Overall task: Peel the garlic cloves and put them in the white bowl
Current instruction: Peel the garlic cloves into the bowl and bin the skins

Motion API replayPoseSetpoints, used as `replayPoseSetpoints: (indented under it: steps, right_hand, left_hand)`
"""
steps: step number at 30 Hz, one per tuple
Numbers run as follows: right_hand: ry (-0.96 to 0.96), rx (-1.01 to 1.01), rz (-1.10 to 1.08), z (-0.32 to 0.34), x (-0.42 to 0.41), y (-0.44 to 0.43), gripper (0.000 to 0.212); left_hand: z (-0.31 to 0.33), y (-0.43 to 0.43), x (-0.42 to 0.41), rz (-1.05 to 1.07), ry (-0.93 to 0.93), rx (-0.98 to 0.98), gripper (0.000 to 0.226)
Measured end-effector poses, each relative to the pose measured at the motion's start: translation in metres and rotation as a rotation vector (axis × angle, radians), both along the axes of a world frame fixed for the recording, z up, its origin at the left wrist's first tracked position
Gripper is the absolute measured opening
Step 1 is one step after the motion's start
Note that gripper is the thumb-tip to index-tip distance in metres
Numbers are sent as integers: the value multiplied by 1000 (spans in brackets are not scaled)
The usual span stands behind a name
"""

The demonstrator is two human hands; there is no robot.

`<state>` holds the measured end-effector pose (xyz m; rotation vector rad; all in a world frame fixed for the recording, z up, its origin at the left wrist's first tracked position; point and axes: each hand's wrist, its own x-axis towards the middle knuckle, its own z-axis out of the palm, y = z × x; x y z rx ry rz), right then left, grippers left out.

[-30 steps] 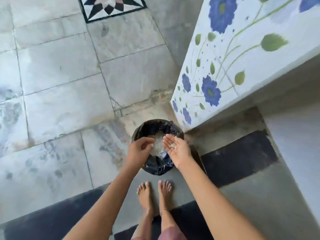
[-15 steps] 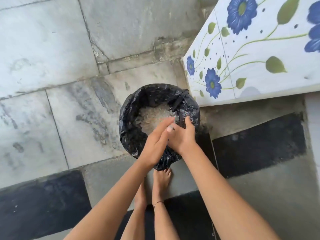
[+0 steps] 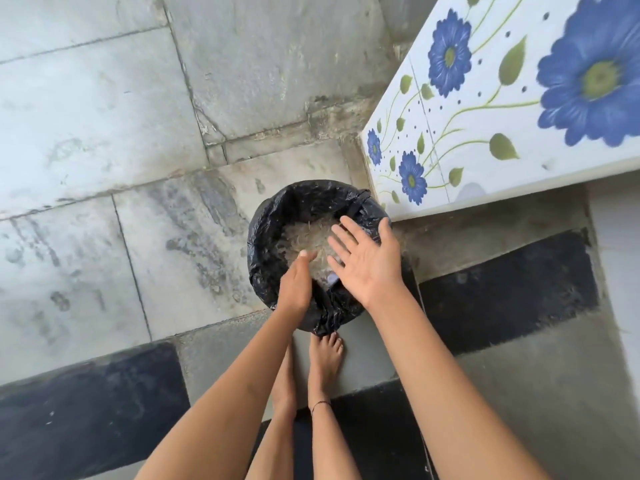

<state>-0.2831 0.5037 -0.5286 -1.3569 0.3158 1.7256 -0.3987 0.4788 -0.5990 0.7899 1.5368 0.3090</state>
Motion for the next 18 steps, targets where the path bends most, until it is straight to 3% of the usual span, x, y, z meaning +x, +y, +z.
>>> replayPoseSetpoints:
  steps: [4, 9, 12, 18]
  right_hand:
    - [-683, 18, 365, 50, -14, -28, 40]
    - [-1117, 100, 583, 161, -23, -78, 40]
    - [-1309, 197, 557, 249, -18, -109, 41]
    - [-1622, 382, 259, 393, -2, -207, 40]
  left_hand:
    - [74, 4, -27, -100, 151, 159, 30]
    - [230, -9, -48, -317, 287, 449, 29]
    - [323, -30, -48, -414, 303, 590, 34]
    - [479, -102, -20, -523, 220, 891, 39]
